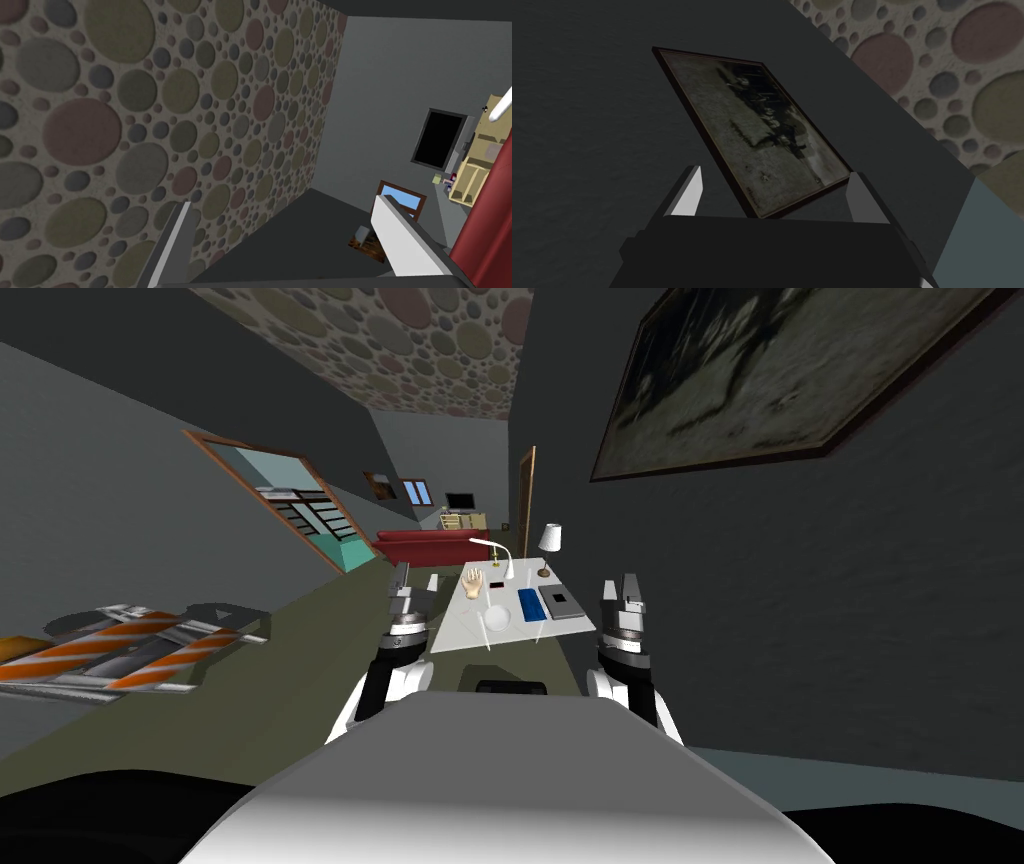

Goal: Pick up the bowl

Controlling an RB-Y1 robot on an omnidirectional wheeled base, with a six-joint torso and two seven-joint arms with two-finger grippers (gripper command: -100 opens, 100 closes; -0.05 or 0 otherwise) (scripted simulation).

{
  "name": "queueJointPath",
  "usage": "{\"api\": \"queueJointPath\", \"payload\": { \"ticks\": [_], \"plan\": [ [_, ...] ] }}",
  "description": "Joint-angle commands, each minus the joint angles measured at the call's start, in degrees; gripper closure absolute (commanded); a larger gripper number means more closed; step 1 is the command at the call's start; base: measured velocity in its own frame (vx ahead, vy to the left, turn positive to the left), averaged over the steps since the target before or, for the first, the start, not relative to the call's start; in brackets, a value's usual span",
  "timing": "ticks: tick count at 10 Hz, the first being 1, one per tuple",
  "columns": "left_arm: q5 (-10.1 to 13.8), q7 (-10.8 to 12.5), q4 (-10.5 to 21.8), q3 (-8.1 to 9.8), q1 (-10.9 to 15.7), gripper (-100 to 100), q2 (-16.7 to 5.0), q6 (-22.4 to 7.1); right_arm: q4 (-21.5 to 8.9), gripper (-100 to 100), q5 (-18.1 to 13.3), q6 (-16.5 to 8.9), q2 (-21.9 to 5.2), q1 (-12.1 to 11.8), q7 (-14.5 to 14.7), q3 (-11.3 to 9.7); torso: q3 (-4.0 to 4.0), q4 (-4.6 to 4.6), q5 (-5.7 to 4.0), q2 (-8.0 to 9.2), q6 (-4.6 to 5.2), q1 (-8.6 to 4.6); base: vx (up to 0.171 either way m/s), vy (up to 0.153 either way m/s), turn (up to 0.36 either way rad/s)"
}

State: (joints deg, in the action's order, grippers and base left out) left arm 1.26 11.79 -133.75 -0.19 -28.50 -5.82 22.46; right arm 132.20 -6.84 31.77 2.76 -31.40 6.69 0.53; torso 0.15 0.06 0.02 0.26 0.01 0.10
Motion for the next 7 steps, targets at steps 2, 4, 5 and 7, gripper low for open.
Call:
{"api": "queueJointPath", "payload": {
  "ticks": [2, 4, 5, 7],
  "plan": [
    [0.4, 1.4, 0.6, 0.59, 0.8, -100, -1.1, -3.8, 0.0, 0, 0.0, 0.0, 0.0, 0.0, 0.0, 0.0, -0.03, -0.01, 0.0, -0.05, -0.02, -0.01, -0.044, 0.017, -0.061],
    [0.7, 2.3, 1.1, 1.08, 1.5, -100, -1.7, -6.0, 0.0, 0, 0.0, 0.0, 0.0, 0.0, 0.0, 0.0, -0.02, -0.01, -0.01, -0.03, 0.01, -0.05, -0.057, 0.006, -0.132],
    [1.1, 3.4, 1.6, 1.62, 2.1, -100, -2.2, -7.8, 0.0, 0, 0.0, 0.0, 0.0, 0.0, 0.0, 0.0, -0.03, -0.01, -0.01, -0.07, -0.02, -0.06, -0.048, 0.012, -0.121],
    [1.4, 4.5, 2.1, 2.19, 2.8, -100, -2.6, -10.6, 0.0, 0, 0.0, 0.0, 0.0, 0.0, 0.0, 0.0, -0.06, -0.02, -0.01, -0.11, -0.02, -0.05, -0.041, 0.006, -0.102]
  ]
}}
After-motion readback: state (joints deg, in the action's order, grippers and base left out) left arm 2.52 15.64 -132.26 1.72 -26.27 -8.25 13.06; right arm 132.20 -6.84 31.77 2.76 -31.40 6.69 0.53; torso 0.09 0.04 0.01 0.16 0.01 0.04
